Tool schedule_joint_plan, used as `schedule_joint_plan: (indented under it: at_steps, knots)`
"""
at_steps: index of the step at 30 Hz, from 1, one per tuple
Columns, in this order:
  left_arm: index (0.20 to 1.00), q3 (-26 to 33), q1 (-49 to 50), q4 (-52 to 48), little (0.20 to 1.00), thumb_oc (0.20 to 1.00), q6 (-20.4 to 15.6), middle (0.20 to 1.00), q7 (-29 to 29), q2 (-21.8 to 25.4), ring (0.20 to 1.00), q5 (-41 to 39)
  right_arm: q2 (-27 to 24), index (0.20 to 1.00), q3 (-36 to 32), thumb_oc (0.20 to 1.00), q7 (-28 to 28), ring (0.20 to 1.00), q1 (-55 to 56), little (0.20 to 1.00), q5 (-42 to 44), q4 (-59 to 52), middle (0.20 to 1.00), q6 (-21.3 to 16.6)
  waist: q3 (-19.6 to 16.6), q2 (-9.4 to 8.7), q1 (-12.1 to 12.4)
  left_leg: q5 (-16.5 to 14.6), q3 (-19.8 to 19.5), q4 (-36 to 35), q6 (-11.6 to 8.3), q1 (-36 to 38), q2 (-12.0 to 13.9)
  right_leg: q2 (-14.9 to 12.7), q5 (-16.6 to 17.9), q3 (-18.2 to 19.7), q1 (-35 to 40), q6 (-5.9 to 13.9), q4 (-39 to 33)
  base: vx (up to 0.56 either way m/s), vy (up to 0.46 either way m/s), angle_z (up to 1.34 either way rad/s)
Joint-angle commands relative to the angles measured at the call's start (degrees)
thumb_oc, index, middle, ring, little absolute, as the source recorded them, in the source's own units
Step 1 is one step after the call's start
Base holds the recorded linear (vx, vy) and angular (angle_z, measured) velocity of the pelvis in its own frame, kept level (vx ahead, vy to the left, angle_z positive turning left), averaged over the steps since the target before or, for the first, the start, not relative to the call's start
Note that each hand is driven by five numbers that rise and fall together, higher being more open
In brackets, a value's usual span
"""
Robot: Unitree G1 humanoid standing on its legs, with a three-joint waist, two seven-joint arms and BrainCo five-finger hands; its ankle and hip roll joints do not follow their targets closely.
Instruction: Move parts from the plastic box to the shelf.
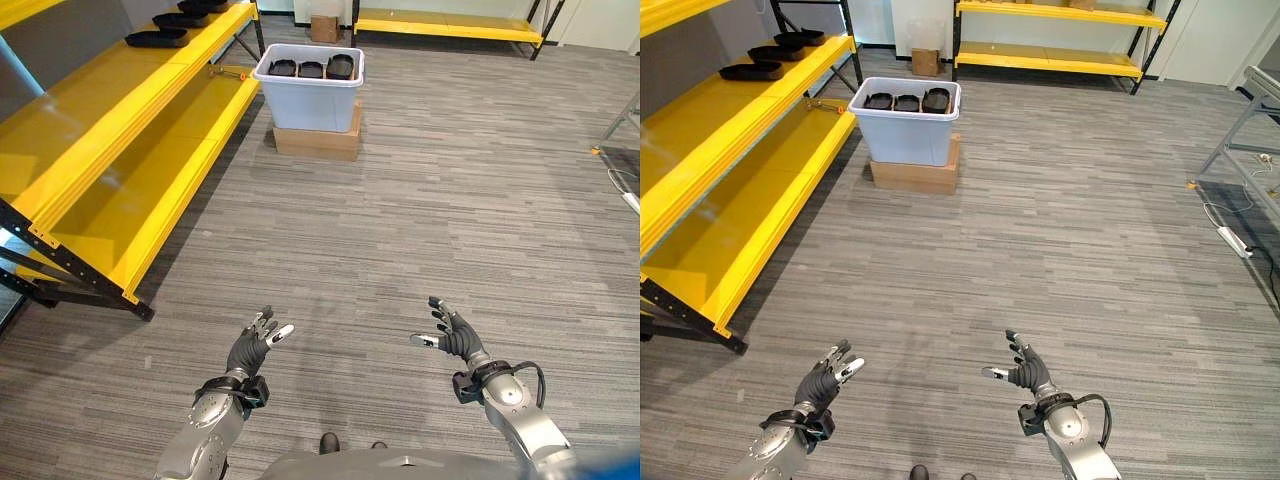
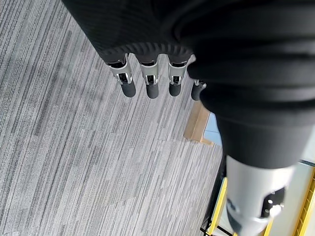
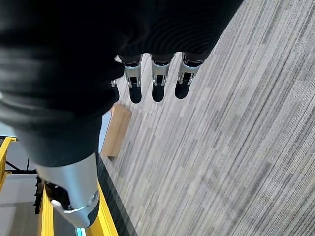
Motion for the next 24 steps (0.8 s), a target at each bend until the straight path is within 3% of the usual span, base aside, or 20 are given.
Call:
schedule_joint_plan:
  at_steps: [1,24]
  knots:
    - [1.000,1.5,-1.0,0.4,1.000,1.000,-2.6,1.000,-0.3,-0.6,1.000,1.4,0.0,1.000,-0.2,1.000,-0.4,1.000,-0.5,1.000,0.1,-0.7,1.000,-2.5,-5.0,-0.61,-0.4,1.8,-1.1,0.3,-4.73,-0.5,3.6,-2.9,5.3,-0.7,-3.6,3.43,0.6,0.00,0.000,0.00]
    - [1.000,2.6,-1.0,1.1,1.000,1.000,-2.8,1.000,-1.0,-0.8,1.000,3.5,0.2,1.000,-1.2,1.000,-0.2,1.000,-0.8,1.000,-0.6,-0.1,1.000,-2.6,-5.0,-0.12,-0.1,1.9,-1.7,0.3,-4.69,0.0,3.6,-3.0,5.3,-1.1,-2.8,3.10,0.6,0.00,0.000,0.00]
